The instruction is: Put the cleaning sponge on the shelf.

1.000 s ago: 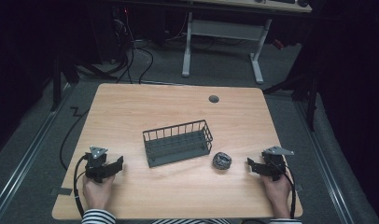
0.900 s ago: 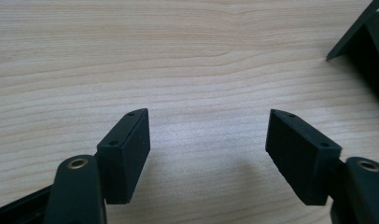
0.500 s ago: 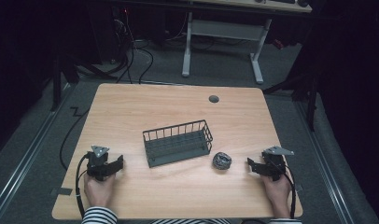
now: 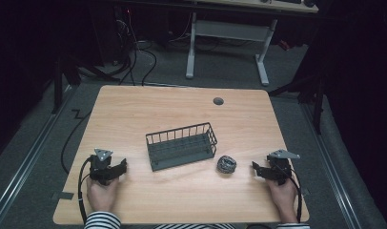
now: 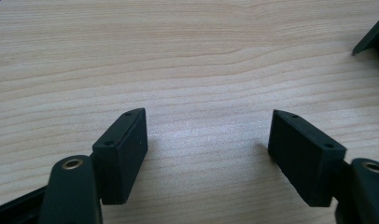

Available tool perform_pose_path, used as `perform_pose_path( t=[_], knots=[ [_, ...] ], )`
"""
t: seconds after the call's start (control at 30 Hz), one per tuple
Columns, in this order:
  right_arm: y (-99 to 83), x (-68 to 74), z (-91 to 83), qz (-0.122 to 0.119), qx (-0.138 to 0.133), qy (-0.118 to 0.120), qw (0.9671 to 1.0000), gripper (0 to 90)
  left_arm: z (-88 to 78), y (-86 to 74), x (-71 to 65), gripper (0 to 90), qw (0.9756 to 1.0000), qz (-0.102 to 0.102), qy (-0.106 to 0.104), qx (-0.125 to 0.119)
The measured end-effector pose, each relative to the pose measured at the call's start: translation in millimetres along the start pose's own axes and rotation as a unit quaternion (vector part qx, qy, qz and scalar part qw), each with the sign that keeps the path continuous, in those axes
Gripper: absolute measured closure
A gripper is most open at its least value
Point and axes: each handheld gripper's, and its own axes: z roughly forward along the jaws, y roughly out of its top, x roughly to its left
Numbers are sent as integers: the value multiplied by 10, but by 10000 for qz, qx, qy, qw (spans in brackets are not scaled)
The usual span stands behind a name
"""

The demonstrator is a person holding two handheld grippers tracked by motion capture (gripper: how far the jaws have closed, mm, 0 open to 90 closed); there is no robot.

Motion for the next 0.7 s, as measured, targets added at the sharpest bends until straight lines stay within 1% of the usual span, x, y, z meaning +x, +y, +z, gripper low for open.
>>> perform_pose_path(
  t=[0.33,0.43,0.53,0.6,0.7],
  knots=[
    [-11,11,-14,23,23,7,10000,259,-4,-3,-7,278,10000,15,15,14],
    [1,14,-41,42,167,25,9998,257,-4,-3,-5,277,10000,15,3,13],
    [-7,-11,-69,143,189,116,9997,255,-4,-3,-6,276,10000,15,6,14],
    [-14,-16,-99,199,139,225,9995,256,-3,-3,-5,276,10000,13,2,12],
    [-22,5,-148,146,103,359,9992,257,-3,-3,-3,277,10000,13,-1,10]
  ],
)
